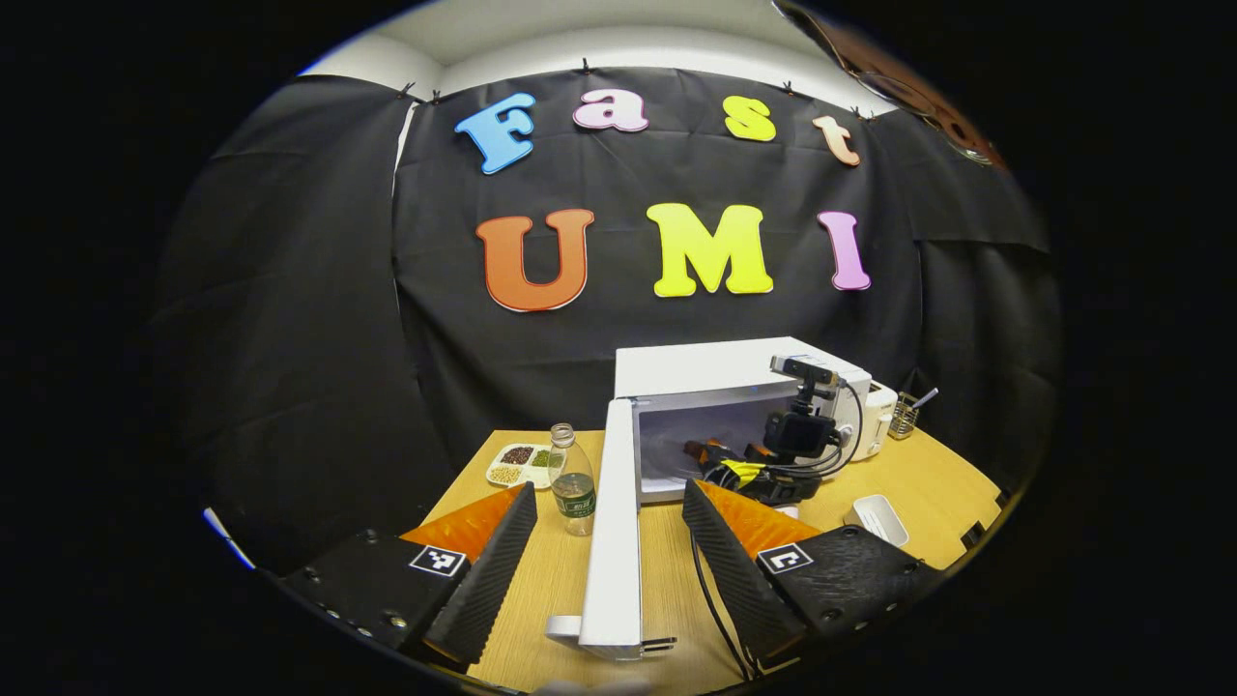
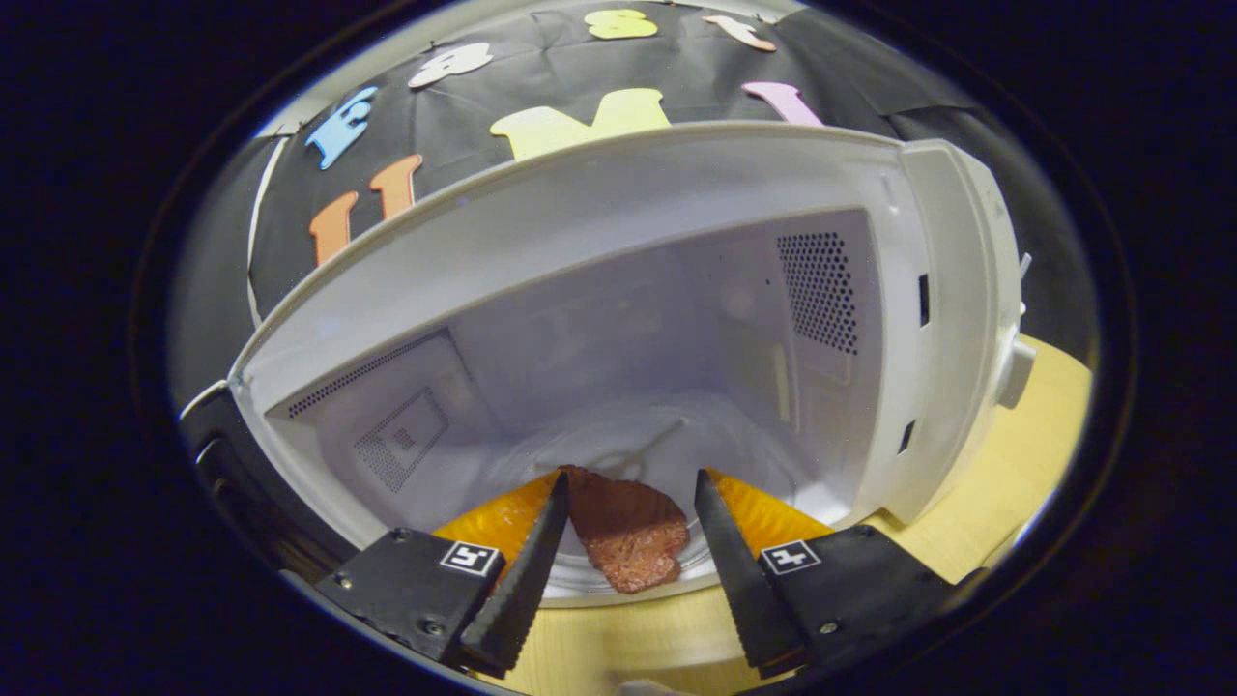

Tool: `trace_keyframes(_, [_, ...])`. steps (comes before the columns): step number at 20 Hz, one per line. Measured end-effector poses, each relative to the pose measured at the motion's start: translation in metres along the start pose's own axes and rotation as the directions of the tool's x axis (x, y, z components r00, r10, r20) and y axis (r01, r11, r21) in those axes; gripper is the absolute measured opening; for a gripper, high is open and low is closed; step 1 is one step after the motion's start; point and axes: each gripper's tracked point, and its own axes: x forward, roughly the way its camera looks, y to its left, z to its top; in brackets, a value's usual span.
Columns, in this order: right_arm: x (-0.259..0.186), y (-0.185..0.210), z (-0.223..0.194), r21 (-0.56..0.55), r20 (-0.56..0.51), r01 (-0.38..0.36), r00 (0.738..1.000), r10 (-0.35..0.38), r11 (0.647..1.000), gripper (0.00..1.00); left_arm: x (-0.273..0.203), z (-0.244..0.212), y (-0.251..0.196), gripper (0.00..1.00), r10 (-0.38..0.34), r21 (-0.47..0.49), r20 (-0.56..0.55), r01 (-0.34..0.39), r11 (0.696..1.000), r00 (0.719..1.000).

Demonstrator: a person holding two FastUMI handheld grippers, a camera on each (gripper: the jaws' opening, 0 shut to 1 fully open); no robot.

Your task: Open the microwave oven with the left hand, put the food in, and close the microwave oven.

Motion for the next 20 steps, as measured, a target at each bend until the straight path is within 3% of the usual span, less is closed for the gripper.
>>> trace_keyframes(1, [-0.01, 0.0, 0.005, -0.005, -0.006, -0.01, 1.0, 0.01, 1.0, 0.94, -0.001, 0.002, 0.0, 0.94, -0.001, -0.003, 0.006, 0.001, 1.0, 1.0])
trace_keyframes(3, [-0.035, 0.0, 0.015, -0.044, -0.028, -0.038, 0.999, 0.036, 0.998, 0.89, -0.002, 0.009, 0.004, 0.94, 0.006, -0.006, 0.022, -0.006, 1.0, 1.0])
trace_keyframes(4, [-0.049, -0.002, 0.021, -0.068, -0.043, -0.047, 0.998, 0.044, 0.997, 0.98, -0.005, 0.014, 0.007, 0.94, 0.006, -0.01, 0.037, -0.005, 1.0, 0.999])
trace_keyframes(10, [-0.158, -0.016, 0.051, -0.179, -0.155, -0.116, 0.984, 0.088, 0.977, 0.98, -0.024, 0.022, 0.04, 0.94, 0.062, -0.036, 0.061, -0.06, 0.998, 0.996])
trace_keyframes(11, [-0.176, -0.02, 0.057, -0.193, -0.165, -0.127, 0.982, 0.095, 0.973, 0.89, -0.028, 0.021, 0.048, 0.94, 0.078, -0.037, 0.063, -0.075, 0.996, 0.995])
trace_keyframes(12, [-0.195, -0.029, 0.066, -0.203, -0.172, -0.124, 0.981, 0.089, 0.971, 0.98, -0.032, 0.018, 0.056, 0.94, 0.098, -0.038, 0.055, -0.096, 0.995, 0.994])
trace_keyframes(15, [-0.248, -0.047, 0.089, -0.215, -0.185, -0.143, 0.977, 0.104, 0.966, 0.98, -0.044, 0.005, 0.076, 0.94, 0.144, -0.058, 0.041, -0.141, 0.988, 0.989])
trace_keyframes(16, [-0.265, -0.057, 0.099, -0.227, -0.175, -0.135, 0.98, 0.096, 0.964, 0.89, -0.048, -0.001, 0.081, 0.94, 0.162, -0.057, 0.036, -0.159, 0.986, 0.986])
trace_keyframes(17, [-0.28, -0.066, 0.109, -0.236, -0.161, -0.125, 0.983, 0.088, 0.964, 0.98, -0.052, -0.005, 0.086, 0.94, 0.174, -0.055, 0.035, -0.172, 0.984, 0.984])
trace_keyframes(20, [-0.323, -0.098, 0.13, -0.273, -0.142, -0.098, 0.988, 0.06, 0.957, 0.98, -0.063, -0.017, 0.085, 0.94, 0.19, -0.06, 0.027, -0.189, 0.98, 0.981])
